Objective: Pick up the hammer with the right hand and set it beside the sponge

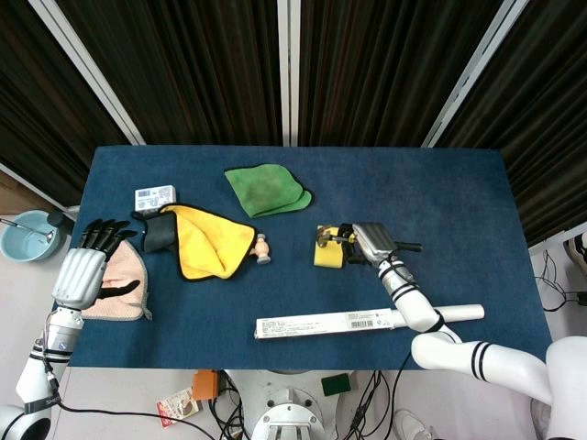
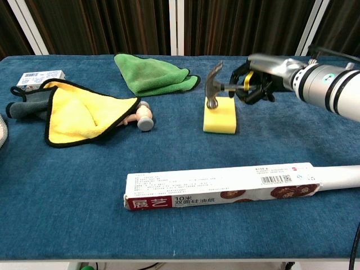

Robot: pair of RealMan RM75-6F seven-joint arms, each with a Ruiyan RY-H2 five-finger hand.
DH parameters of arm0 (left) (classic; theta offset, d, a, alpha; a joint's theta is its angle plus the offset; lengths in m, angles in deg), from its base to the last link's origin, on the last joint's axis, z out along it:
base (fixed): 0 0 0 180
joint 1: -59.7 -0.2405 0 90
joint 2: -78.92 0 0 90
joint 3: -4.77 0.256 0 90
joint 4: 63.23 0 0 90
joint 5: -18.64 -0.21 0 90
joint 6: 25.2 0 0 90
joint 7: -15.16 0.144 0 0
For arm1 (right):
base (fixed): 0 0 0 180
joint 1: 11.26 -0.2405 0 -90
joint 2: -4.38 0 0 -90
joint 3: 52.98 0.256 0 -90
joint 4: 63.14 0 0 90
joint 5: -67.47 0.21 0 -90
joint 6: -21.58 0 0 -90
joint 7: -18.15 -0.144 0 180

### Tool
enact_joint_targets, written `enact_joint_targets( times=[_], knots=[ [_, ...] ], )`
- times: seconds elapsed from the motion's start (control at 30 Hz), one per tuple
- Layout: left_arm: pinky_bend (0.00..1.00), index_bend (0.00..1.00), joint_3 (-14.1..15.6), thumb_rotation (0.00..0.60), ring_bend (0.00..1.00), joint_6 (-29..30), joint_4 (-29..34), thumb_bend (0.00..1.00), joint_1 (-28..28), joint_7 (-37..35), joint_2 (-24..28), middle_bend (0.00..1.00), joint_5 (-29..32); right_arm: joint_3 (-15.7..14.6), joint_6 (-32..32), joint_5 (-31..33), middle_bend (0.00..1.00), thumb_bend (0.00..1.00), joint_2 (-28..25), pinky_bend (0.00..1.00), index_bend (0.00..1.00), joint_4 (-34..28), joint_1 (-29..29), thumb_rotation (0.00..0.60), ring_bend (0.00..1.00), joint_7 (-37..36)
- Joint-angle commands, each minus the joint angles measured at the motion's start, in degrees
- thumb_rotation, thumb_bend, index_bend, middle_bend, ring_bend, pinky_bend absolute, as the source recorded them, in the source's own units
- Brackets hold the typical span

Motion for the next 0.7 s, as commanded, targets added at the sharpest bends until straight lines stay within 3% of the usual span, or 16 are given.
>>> enact_joint_targets(
  times=[0.03,0.27,0.7],
  knots=[
    [0.08,0.23,-0.01,0.600,0.08,0.21,0.00,0.04,-0.08,-0.10,-0.03,0.14,-0.12,1.67,4.49,-4.72,0.89,1.00,-2.05,0.78,1.00,-1.76,3.14,0.600,0.82,-6.45],
    [0.08,0.23,0.03,0.600,0.08,0.20,0.28,0.04,0.00,0.01,-0.02,0.14,-0.38,2.69,5.26,-3.44,0.88,1.00,-2.30,0.77,1.00,3.39,5.86,0.600,0.80,-11.93],
    [0.08,0.23,-0.02,0.600,0.08,-0.70,1.26,0.04,0.54,1.37,-0.13,0.14,-0.16,3.99,-5.32,0.32,0.77,1.00,5.23,0.62,0.97,20.37,0.87,0.600,0.71,-13.56]
  ],
)
